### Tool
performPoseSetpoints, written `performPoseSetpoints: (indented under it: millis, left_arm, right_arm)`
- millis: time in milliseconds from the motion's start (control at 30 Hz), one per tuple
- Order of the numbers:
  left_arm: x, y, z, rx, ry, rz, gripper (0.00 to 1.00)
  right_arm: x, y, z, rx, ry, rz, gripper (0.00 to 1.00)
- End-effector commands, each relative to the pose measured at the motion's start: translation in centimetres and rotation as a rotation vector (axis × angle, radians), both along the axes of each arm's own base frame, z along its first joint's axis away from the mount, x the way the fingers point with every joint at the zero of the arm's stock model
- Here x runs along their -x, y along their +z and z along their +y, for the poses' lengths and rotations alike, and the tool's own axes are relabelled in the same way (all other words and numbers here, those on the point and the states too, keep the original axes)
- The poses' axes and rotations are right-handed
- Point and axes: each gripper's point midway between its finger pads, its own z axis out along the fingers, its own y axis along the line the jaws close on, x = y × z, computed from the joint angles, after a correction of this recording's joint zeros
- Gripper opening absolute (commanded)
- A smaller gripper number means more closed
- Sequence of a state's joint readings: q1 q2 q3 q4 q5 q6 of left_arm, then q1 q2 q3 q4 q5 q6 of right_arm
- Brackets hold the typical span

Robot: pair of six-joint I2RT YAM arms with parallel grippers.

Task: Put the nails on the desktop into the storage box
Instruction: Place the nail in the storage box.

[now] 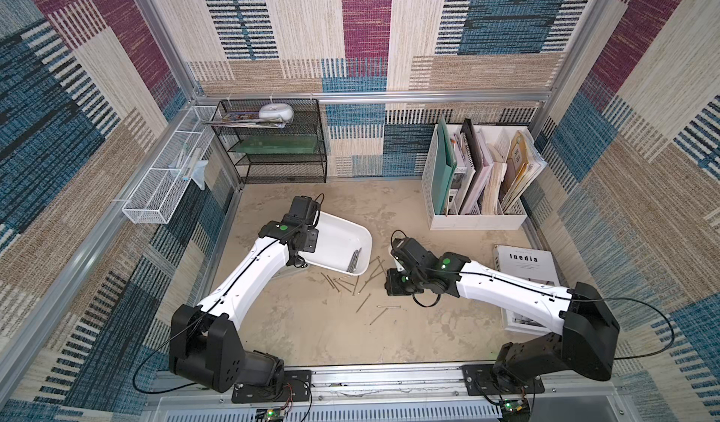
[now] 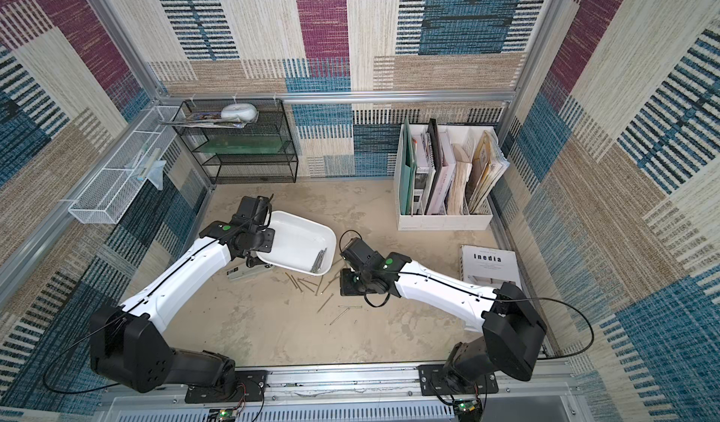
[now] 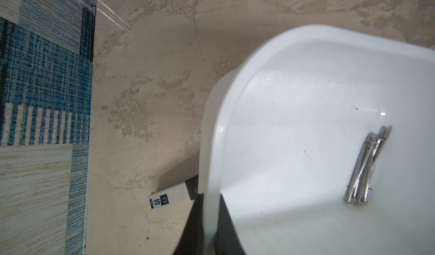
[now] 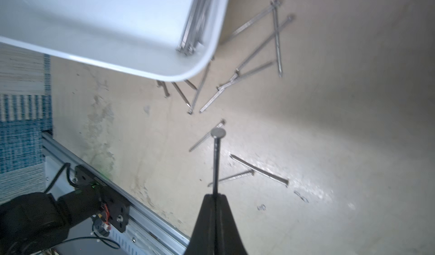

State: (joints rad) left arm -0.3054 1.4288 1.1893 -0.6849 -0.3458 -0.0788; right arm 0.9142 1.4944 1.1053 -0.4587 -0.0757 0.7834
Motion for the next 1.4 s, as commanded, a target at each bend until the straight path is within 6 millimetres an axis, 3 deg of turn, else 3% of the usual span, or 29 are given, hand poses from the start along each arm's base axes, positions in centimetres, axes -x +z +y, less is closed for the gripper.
performPoseSetpoints:
  millis: [0,100,233,433,733,1067,1167,1267,1367]
  left_arm:
    - [-0.4,0.2,0.0,-0.005,0.008,-0.018,0.00]
    - [-0.4,0.0,0.0,-0.007,0.009,-0.010,0.00]
    - [-0.2,-0.5,0.2,-0.025,0.020,0.013,0.00]
    - [0.5,-1.3,0.6,-0.066,0.054,0.055,0.00]
    - [1.3,-2.1,0.9,-0.108,0.078,0.108,0.00]
    - [1.2,-2.3,0.9,-0.112,0.081,0.109,0.00]
    - [1.2,-2.2,0.9,-0.112,0.082,0.108,0.00]
    - [1.2,-2.3,0.9,-0.114,0.083,0.110,0.00]
    - [1.3,-2.4,1.0,-0.118,0.081,0.113,0.00]
  right_arm:
    - [-2.5,2.9,3.7,-0.106,0.057,-0.073,0.00]
    - [-4.5,3.6,6.7,-0.156,0.084,-0.074,0.00]
    - [-6.4,2.2,10.6,-0.177,0.133,-0.028,0.00]
    - [-8.1,-1.0,12.8,-0.195,0.115,0.046,0.00]
    - [-8.7,-5.1,13.3,-0.165,0.086,0.129,0.00]
    - [-8.2,-6.7,13.1,-0.148,0.078,0.184,0.01]
    - [-8.5,-6.3,12.3,-0.143,0.063,0.169,0.17]
    - [-9.2,-4.8,11.1,-0.155,0.046,0.129,0.24]
    - [-9.4,-2.0,9.5,-0.152,0.034,0.073,0.28]
